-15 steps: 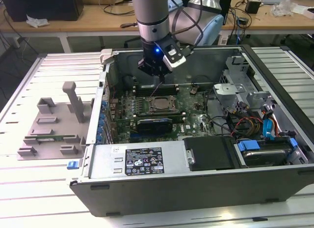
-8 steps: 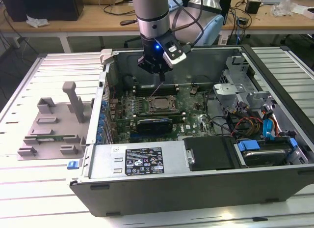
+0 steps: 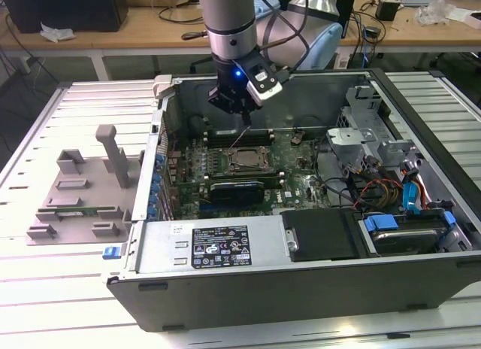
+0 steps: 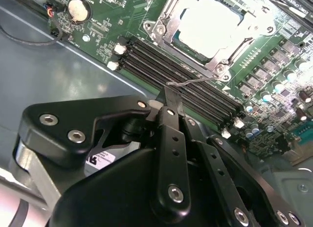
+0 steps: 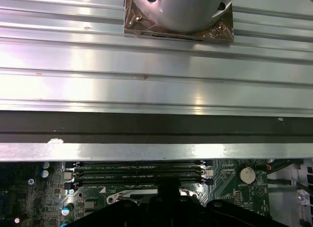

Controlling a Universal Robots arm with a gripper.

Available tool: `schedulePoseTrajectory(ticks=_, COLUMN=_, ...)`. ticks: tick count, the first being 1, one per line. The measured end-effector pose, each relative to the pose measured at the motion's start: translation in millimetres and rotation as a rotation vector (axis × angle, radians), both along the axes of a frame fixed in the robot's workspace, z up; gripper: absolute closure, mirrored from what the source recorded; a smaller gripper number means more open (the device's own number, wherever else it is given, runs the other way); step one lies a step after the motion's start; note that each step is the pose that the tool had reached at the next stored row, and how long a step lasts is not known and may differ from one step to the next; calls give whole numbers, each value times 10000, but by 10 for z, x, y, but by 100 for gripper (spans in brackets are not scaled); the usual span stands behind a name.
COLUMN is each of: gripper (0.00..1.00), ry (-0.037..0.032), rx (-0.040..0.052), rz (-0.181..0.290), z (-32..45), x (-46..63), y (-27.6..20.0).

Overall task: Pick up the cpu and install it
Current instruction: 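Install the first cpu locking lever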

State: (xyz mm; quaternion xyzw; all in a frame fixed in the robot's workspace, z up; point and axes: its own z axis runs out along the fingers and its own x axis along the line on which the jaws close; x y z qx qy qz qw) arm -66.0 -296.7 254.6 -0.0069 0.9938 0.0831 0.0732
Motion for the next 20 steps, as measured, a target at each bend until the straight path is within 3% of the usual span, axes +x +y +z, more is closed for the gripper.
schedulePoseTrajectory(ticks=6, gripper=89, ry=-1, rx=1, rz=1, z=-53, x=-9, y=-31)
schedulePoseTrajectory(ticks=11, gripper=89, ry=-13, rx=2, rz=-1, z=-132, x=-8, y=-87)
schedulePoseTrajectory(ticks=16, gripper=89, ry=-17, rx=4, rz=-1, z=-150, x=-6, y=-87)
schedulePoseTrajectory(ticks=20, gripper=89, ry=-14, rx=0, rz=-1, z=-242, x=49, y=-88)
